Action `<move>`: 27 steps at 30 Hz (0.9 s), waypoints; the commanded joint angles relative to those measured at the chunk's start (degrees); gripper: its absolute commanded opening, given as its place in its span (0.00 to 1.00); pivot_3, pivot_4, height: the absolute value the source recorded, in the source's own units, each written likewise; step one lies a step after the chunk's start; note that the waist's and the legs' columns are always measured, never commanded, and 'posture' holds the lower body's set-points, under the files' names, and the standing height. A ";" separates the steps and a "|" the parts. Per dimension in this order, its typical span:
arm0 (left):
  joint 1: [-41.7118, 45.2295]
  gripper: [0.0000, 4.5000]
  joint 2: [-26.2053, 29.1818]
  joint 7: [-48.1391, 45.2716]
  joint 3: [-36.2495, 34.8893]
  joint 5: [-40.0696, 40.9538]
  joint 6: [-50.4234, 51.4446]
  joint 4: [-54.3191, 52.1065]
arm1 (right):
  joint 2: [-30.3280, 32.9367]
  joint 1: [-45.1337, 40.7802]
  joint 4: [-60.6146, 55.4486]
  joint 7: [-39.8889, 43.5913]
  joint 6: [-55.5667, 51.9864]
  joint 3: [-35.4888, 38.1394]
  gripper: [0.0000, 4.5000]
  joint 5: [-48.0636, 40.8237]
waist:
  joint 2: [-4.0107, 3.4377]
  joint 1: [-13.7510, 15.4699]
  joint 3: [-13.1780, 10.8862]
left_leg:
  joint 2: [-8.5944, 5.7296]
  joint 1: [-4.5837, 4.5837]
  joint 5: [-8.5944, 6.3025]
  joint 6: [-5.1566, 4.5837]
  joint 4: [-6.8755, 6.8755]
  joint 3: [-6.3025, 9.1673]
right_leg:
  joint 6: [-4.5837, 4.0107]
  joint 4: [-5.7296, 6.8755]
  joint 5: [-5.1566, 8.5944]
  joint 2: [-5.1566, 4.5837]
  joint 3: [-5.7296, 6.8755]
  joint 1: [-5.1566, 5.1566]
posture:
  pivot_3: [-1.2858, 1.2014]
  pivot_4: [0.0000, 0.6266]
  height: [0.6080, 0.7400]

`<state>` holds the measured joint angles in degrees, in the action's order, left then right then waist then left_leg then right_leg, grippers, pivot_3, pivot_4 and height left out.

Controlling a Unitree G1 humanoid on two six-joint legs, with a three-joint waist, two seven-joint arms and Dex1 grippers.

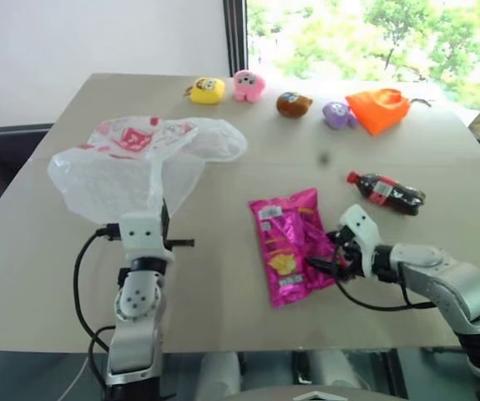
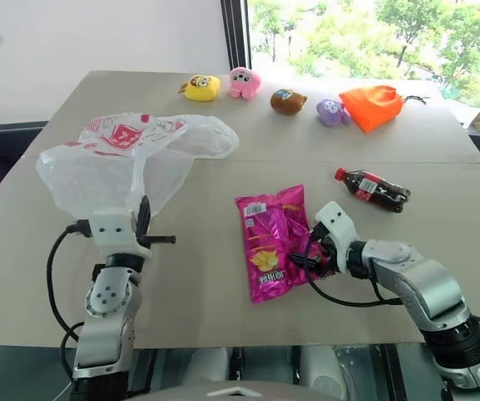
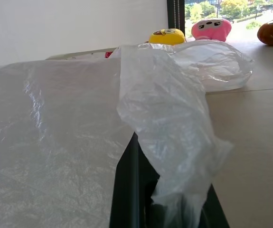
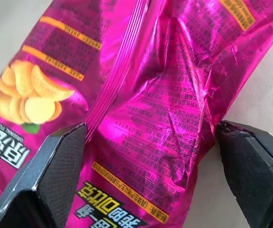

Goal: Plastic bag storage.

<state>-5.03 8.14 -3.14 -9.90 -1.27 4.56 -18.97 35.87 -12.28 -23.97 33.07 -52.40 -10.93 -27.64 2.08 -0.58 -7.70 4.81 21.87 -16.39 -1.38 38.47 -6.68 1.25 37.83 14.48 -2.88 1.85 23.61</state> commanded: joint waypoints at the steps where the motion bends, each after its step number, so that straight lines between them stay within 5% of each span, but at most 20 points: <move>1: 0.17 0.00 -0.12 0.63 0.35 -0.28 -1.94 -1.98 | 0.58 1.01 3.93 0.98 0.42 -1.27 0.98 2.14 | 0.07 0.00 0.04 | 0.00 0.00 0.00 0.00 0.00 0.00 | 0.00 0.00 0.00 0.00 0.00 -0.01 | 0.52 0.24 1.00; 4: 0.55 0.00 -0.25 0.68 0.94 -0.33 -2.41 -2.02 | -0.59 0.43 4.74 1.36 0.55 0.37 0.78 1.23 | 0.10 0.01 0.06 | 0.00 -0.01 0.00 0.00 0.01 -0.01 | 0.00 0.00 0.00 -0.02 -0.02 -0.01 | 0.52 0.24 1.00; 10: 0.97 0.00 -0.36 0.87 1.80 -0.44 -2.61 -1.74 | -2.71 -0.22 4.96 1.40 -0.77 2.87 0.14 0.06 | 0.07 0.00 0.04 | 0.00 0.02 0.00 0.00 -0.03 0.01 | -0.01 -0.01 0.00 -0.02 0.01 0.01 | 0.52 0.24 1.00; 12: 1.03 0.00 -0.32 0.88 1.85 -0.43 -2.63 -1.64 | -2.46 0.15 5.02 1.62 0.45 2.42 0.01 1.16 | 0.06 -0.04 0.04 | 0.00 0.03 0.00 0.00 -0.05 0.00 | -0.01 -0.02 0.00 -0.02 0.01 0.03 | 0.52 0.24 1.00; 21: 3.03 0.00 -0.18 -0.89 2.56 1.33 -3.12 -1.24 | -8.34 -1.40 4.79 2.88 5.11 7.14 0.01 -2.57 | -0.06 -0.03 -0.07 | 0.01 0.09 0.00 0.00 -0.06 0.01 | -0.01 -0.04 0.00 0.00 0.03 0.09 | 0.52 0.24 1.00; 27: 5.03 0.00 0.64 -9.50 8.45 7.94 -1.03 -6.40 | -10.83 -10.78 10.34 3.06 5.72 7.72 0.01 -2.63 | -0.17 -0.09 -0.16 | -0.03 0.15 0.00 0.00 -0.04 -0.01 | 0.00 -0.06 -0.01 -0.02 0.02 0.12 | 0.52 0.24 1.00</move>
<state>-0.17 8.10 -9.92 -3.13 4.51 3.57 -21.20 25.11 -21.00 -14.45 35.70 -47.27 -5.43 -29.54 1.90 -0.67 -7.87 4.77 22.02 -16.39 -1.37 38.42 -6.71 1.25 37.77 14.47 -2.90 1.85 23.73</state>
